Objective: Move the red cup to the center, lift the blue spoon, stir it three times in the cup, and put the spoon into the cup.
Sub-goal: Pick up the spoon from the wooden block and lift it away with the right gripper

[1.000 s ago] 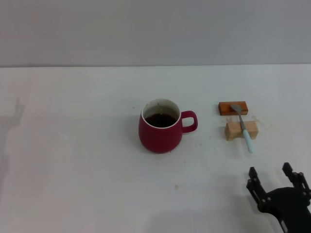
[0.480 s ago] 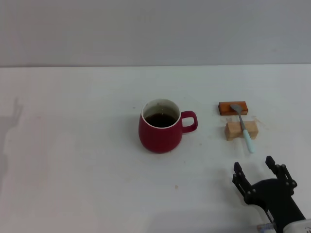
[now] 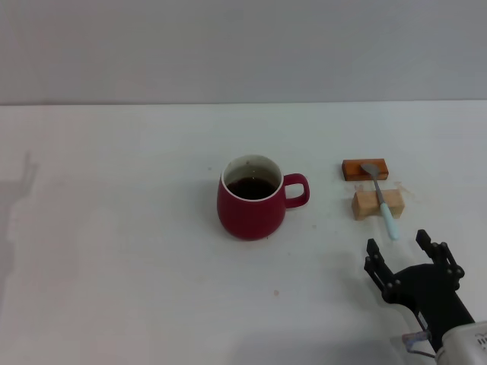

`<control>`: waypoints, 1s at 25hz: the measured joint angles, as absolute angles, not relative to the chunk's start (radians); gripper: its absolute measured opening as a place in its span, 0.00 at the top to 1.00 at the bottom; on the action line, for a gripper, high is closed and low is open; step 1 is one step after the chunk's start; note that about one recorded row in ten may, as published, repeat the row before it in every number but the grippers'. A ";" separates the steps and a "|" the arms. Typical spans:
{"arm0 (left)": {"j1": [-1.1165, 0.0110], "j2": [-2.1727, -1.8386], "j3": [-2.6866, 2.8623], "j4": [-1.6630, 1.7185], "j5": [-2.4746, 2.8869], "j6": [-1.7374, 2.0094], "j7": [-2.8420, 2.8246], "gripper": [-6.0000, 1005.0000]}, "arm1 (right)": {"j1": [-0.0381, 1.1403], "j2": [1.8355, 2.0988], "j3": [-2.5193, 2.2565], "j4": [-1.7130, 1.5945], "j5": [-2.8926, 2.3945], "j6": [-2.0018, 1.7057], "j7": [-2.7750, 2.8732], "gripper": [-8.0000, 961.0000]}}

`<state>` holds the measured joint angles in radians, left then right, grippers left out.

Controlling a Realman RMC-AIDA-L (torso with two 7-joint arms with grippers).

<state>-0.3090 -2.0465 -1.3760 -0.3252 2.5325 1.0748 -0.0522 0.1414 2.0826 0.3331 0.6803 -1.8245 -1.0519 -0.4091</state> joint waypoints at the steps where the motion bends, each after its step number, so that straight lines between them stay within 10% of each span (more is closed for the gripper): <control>1: -0.309 -2.047 -1.376 -0.325 2.533 1.076 -0.052 0.16 | 0.146 2.082 0.333 0.680 -1.818 -1.049 -0.409 0.18; 25: -0.315 -2.053 -1.378 -0.325 2.533 1.078 -0.060 0.16 | 0.236 2.083 0.348 0.638 -1.764 -0.977 -0.406 0.18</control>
<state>-0.3149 -2.0525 -1.3776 -0.3252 2.5326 1.0785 -0.0604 0.2361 2.0833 0.3481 0.6383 -1.7636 -0.9770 -0.4062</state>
